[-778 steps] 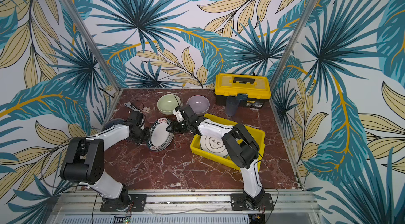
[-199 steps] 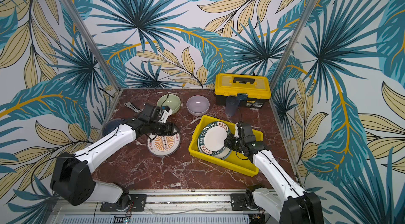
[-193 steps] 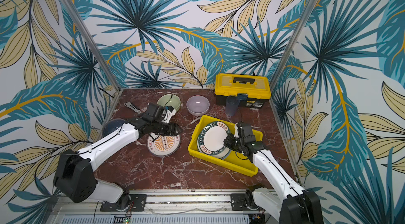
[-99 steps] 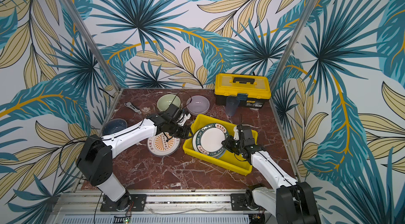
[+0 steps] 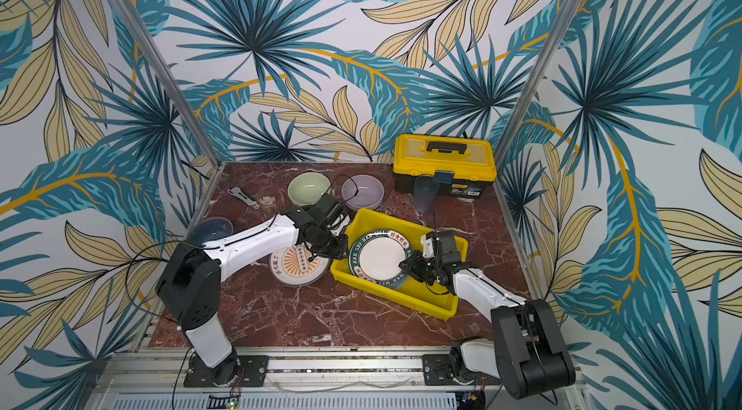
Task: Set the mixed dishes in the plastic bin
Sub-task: 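Lower the green-rimmed plate onto the bin plates with right gripper while left gripper steadies it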
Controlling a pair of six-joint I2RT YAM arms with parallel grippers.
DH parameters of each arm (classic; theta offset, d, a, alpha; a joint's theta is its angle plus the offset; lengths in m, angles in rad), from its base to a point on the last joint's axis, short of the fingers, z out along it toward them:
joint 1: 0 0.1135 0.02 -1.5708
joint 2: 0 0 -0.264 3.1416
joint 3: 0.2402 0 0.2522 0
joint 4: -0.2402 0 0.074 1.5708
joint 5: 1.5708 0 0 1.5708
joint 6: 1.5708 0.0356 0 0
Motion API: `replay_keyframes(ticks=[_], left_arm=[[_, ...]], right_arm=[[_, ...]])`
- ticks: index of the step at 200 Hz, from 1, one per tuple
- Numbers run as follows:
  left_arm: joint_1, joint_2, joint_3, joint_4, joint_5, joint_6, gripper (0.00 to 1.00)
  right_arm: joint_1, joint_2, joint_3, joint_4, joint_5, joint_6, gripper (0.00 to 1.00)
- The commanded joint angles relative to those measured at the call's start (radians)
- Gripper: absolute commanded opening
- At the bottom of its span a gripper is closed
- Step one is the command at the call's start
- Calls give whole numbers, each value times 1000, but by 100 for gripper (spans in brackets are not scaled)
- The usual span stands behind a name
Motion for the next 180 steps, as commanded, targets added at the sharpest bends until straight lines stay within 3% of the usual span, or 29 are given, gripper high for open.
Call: replay_keyframes(ticks=[1, 37, 108, 180], left_arm=[[-20, 25, 40, 17, 36, -32, 33], [-21, 30, 57, 17, 34, -47, 32], [-21, 48, 85, 17, 36, -71, 30], [-20, 61, 105, 17, 47, -70, 29]], right_arm=[[6, 20, -22, -73, 23, -39, 27], [6, 6, 0, -142, 95, -61, 39], [6, -137, 122, -469, 342, -155, 56], [6, -171, 174, -482, 297, -168, 58]])
